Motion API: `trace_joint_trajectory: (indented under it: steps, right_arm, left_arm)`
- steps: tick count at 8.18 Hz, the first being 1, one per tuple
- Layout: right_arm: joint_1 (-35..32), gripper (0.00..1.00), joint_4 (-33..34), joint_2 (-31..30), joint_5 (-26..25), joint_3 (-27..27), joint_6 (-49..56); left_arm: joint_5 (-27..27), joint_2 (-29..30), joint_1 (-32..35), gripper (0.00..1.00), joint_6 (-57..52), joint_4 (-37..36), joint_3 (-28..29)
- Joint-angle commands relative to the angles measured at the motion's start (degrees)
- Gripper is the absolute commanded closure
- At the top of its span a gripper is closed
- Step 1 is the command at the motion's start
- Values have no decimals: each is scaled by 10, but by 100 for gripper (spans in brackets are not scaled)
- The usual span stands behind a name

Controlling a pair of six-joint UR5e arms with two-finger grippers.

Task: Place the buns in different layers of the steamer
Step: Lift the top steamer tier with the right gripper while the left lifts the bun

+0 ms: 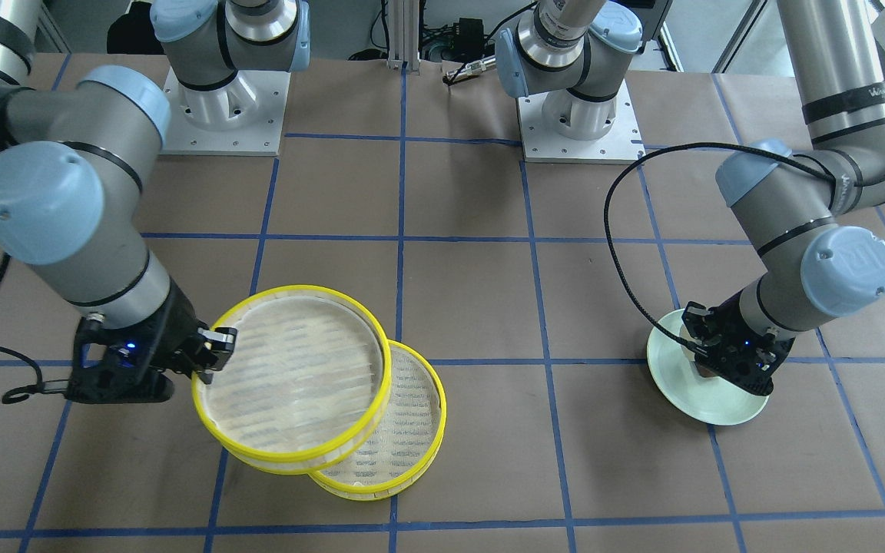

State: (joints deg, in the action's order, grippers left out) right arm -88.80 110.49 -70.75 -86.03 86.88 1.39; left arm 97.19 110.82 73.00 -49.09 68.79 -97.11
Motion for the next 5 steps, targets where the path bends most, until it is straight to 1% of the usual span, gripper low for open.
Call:
trace_joint_trajectory:
  steps: [1,2,3,4,5]
  right_arm:
    - [99,93,-69,-50,-18,-1,150]
    - [121,94,-81,-60,-35,-1,184]
    - [134,94,-82,-64,-43,-1,200]
    - [134,95,-85,-67,-41,-1,201]
    - [134,96,-86,-74,-41,0,201]
  left_arm:
    - [-51,-52,58,100,130,24,11]
    - [-58,-65,93,100,197,18,13]
    - [-62,-71,127,100,230,16,24]
    - [-65,-69,159,100,226,1,34]
    - [-65,-68,191,100,232,-29,37]
